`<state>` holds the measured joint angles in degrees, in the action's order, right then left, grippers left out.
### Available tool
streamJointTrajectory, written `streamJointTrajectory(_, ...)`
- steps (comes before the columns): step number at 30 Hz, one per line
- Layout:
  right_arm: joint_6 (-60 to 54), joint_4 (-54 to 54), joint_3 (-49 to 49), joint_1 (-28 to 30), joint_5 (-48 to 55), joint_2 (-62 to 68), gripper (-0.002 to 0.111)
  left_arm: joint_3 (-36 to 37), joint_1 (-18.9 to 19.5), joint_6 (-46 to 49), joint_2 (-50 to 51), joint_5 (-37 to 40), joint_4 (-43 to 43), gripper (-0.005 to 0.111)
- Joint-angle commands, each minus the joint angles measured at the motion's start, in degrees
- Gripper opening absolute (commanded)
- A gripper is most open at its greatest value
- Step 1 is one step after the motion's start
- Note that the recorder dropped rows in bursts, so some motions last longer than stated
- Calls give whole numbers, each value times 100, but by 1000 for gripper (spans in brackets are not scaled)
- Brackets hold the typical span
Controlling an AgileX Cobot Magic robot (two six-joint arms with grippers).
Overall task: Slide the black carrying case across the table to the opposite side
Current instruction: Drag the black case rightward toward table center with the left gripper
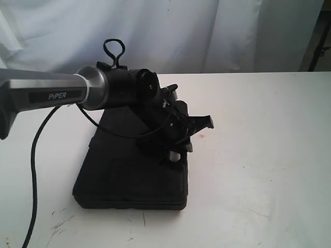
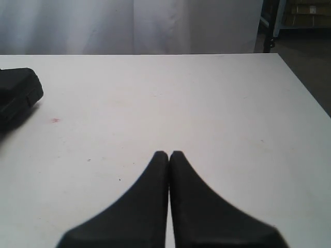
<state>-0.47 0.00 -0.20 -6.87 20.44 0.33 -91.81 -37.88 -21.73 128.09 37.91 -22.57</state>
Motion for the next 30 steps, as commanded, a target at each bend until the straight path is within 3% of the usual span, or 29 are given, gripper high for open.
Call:
streamJointTrajectory(1,2,-55,20,29,-82,-33,0,-322,-78,-91,-36,-301,-352,0)
streamJointTrajectory(7,2,-55,20,29,-82,-33,0,-755,-277,-91,206,-272,-395,0)
streamJointTrajectory(30,2,-55,20,29,-82,-33,0,-1512,-425,-3,834,-700,-970,0)
